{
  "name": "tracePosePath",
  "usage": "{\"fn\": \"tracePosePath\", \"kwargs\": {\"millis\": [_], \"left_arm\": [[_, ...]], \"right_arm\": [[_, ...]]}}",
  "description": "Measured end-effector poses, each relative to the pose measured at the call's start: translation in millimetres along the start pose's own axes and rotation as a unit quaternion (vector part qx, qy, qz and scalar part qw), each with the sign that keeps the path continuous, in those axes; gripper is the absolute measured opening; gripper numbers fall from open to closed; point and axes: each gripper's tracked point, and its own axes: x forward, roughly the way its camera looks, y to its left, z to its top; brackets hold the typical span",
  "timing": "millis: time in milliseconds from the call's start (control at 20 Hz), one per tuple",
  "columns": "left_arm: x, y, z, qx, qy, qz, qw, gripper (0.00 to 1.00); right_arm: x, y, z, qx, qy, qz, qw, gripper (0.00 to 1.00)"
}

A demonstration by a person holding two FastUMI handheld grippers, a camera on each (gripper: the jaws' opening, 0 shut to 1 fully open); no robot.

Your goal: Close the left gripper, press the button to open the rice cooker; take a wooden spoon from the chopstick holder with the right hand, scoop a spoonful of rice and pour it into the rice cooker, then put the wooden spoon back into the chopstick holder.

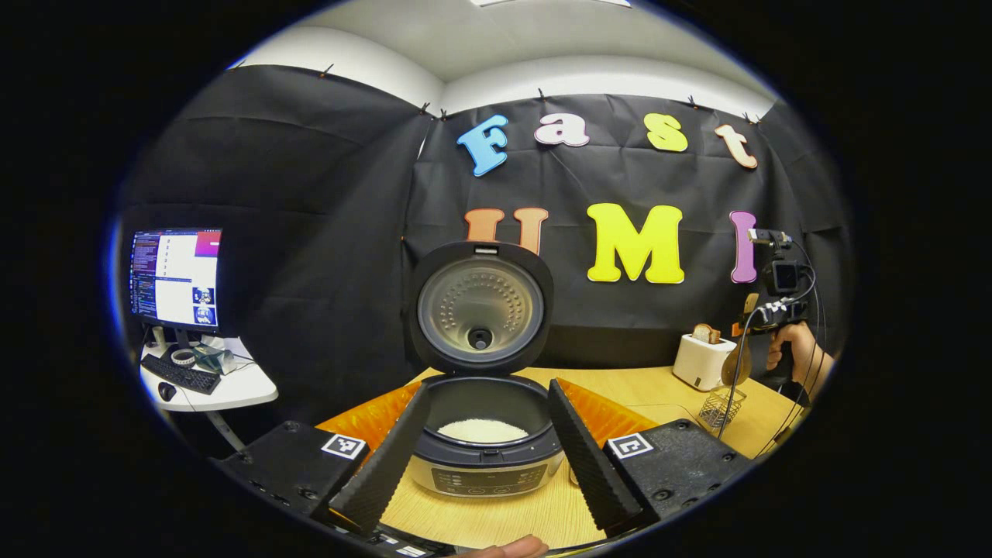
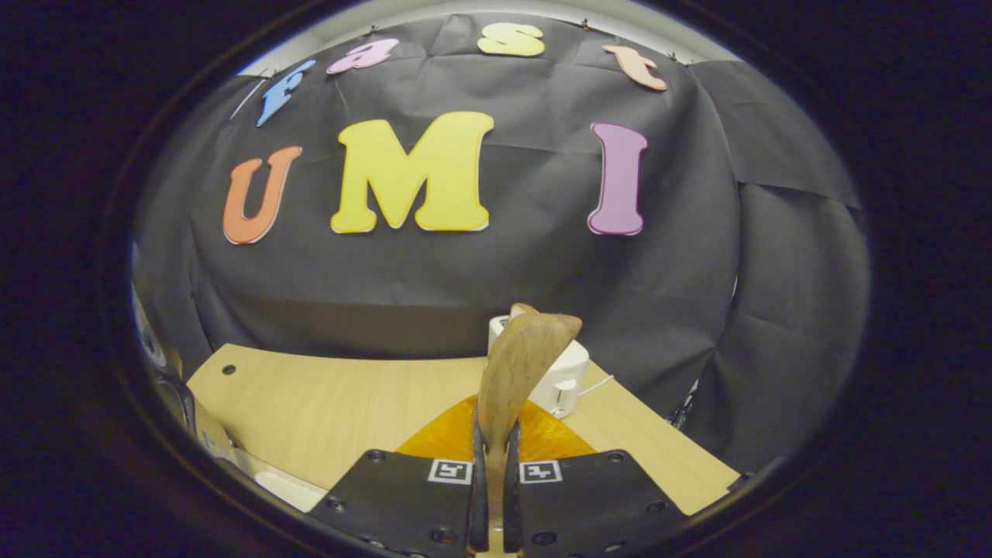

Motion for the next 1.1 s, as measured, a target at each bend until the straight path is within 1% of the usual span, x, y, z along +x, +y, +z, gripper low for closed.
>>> {"fn": "tracePosePath", "kwargs": {"millis": [200,350,450,500,550,600,650,750,900,950,1000,1100], "left_arm": [[0,-5,-1,0.004,0.001,-0.004,1.000,0.97],[0,-10,-1,0.009,0.001,-0.008,1.000,0.97],[-1,-13,0,0.012,0.000,-0.012,1.000,0.97],[-1,-14,0,0.013,-0.001,-0.013,1.000,0.97],[-1,-15,0,0.012,-0.002,-0.014,1.000,0.97],[-1,-16,1,0.012,-0.003,-0.014,1.000,0.97],[-2,-16,1,0.012,-0.003,-0.014,1.000,0.97],[-2,-17,1,0.012,-0.003,-0.015,1.000,0.97],[-2,-18,2,0.012,-0.005,-0.013,1.000,0.97],[-2,-18,2,0.013,-0.005,-0.013,1.000,0.97],[-3,-19,1,0.014,-0.005,-0.014,1.000,0.97],[-4,-21,2,0.016,-0.006,-0.013,1.000,0.97]], "right_arm": [[19,-8,-23,0.005,0.024,-0.003,1.000,0.08],[24,-8,-39,0.018,0.041,0.005,0.999,0.08],[24,-10,-38,0.018,0.037,0.012,0.999,0.13],[25,-7,-42,0.020,0.047,0.024,0.998,0.22],[25,-8,-47,0.022,0.054,0.025,0.998,0.25],[25,-12,-43,0.020,0.044,0.019,0.999,0.31],[25,-13,-38,0.017,0.032,0.016,0.999,0.33],[19,-19,-25,0.011,0.007,0.005,1.000,0.39],[8,-17,-19,0.012,-0.007,0.011,1.000,0.63],[4,-16,-17,0.011,-0.011,0.014,1.000,0.69],[-1,-16,-16,0.010,-0.016,0.016,1.000,0.83],[-10,-14,-10,0.009,-0.027,0.021,0.999,0.94]]}}
